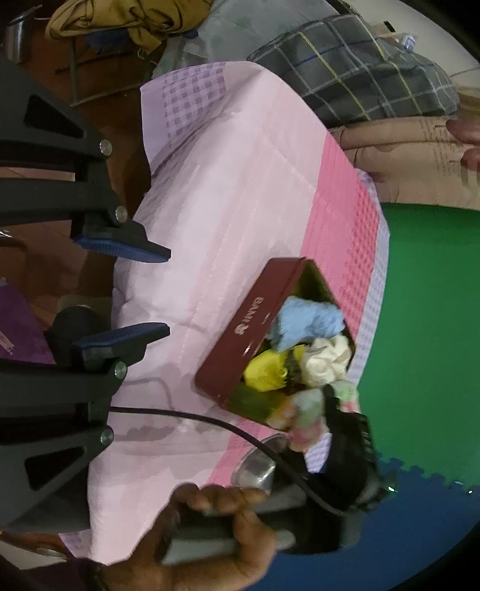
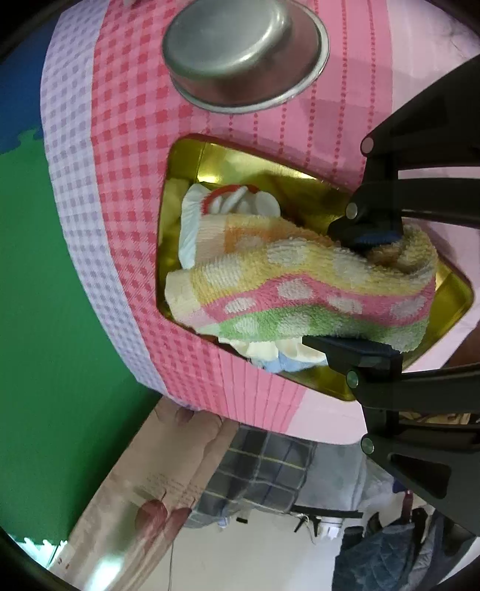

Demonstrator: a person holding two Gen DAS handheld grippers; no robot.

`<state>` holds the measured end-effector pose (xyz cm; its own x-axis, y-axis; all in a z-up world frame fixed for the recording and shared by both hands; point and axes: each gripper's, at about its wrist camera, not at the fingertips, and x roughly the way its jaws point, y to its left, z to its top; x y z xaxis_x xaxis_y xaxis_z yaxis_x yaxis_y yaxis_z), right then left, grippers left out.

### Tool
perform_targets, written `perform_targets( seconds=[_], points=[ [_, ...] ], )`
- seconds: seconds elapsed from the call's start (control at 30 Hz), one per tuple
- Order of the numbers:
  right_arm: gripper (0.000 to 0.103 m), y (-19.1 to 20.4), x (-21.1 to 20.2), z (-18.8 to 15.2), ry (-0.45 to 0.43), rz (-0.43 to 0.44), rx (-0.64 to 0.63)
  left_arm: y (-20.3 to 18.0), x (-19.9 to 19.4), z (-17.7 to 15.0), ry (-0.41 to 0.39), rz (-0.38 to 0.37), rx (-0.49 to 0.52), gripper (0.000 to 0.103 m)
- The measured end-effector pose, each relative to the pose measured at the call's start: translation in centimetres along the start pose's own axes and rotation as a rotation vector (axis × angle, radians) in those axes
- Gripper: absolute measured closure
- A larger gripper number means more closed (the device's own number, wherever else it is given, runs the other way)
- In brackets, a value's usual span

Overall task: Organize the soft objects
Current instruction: 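Carry the striped towel into the tin and open the right tool, then withdraw the right tool from the tin while the left tool reaches the cotton swab pack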

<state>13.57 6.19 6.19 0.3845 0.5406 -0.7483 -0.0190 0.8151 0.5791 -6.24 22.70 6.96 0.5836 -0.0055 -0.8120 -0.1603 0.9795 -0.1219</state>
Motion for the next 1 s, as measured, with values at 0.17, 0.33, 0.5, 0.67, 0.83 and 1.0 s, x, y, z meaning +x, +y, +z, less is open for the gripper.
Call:
perform_targets(
  seconds=[0.17, 0.33, 0.5, 0.67, 0.83, 1.0],
  points=[
    [0.066, 0.7, 2.1, -0.4, 0.027, -0.064, -0.037, 0.2, 0.1, 0.1, 0.015, -0.002, -0.004, 0.069],
    [0.066, 1.5, 3.0, -1.0, 0.026, -0.119, -0.106, 0.0, 0.1, 0.0, 0.017, 0.014, 0.008, 0.069],
    [0.062, 2.8, 3.7, -0.9, 0.012, -0.185, -0.213, -0.3, 0.1, -0.1, 0.013, 0.031, 0.025, 0.069],
    [0.032, 3.9, 3.7, -0.6, -0.009, -0.221, -0.269, -0.4, 0.2, -0.2, 0.015, 0.04, 0.035, 0.069],
    [0.015, 3.6, 1.2, -0.3, -0.077, -0.203, -0.277, -0.4, 0.4, -0.2, 0.023, 0.045, 0.035, 0.069],
    [0.015, 3.4, -1.5, -0.3, -0.15, -0.197, -0.284, -0.4, 0.5, -0.2, 0.025, 0.052, 0.045, 0.069]
  ],
)
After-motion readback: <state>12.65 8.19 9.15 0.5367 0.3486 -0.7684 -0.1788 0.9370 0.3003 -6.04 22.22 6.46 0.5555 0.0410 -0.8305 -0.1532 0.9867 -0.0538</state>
